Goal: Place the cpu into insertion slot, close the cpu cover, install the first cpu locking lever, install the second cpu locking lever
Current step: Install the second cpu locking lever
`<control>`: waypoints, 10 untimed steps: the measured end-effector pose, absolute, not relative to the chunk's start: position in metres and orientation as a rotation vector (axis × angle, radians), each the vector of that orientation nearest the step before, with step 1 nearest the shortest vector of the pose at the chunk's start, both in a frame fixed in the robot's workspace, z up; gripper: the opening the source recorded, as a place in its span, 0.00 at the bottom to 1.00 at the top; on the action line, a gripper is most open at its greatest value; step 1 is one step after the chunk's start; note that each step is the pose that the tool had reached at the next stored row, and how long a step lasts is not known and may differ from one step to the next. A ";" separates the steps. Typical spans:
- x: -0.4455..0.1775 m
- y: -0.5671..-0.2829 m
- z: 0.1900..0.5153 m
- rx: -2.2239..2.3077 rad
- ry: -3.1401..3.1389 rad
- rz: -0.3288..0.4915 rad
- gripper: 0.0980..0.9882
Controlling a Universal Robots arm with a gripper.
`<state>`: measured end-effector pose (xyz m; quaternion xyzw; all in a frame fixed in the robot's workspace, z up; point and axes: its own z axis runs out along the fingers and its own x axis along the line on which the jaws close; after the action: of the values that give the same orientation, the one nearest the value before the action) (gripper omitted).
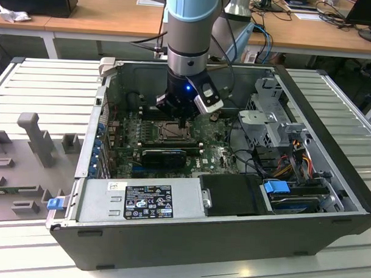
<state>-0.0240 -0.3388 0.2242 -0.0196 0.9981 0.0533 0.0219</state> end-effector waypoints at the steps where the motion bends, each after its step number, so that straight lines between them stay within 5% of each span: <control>1: -0.024 -0.340 0.224 -0.061 3.093 0.165 0.01; 10: -0.024 -0.349 0.224 -0.061 3.093 0.165 0.01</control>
<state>-0.0240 -0.3489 0.2242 -0.0196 0.9981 0.0533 0.0219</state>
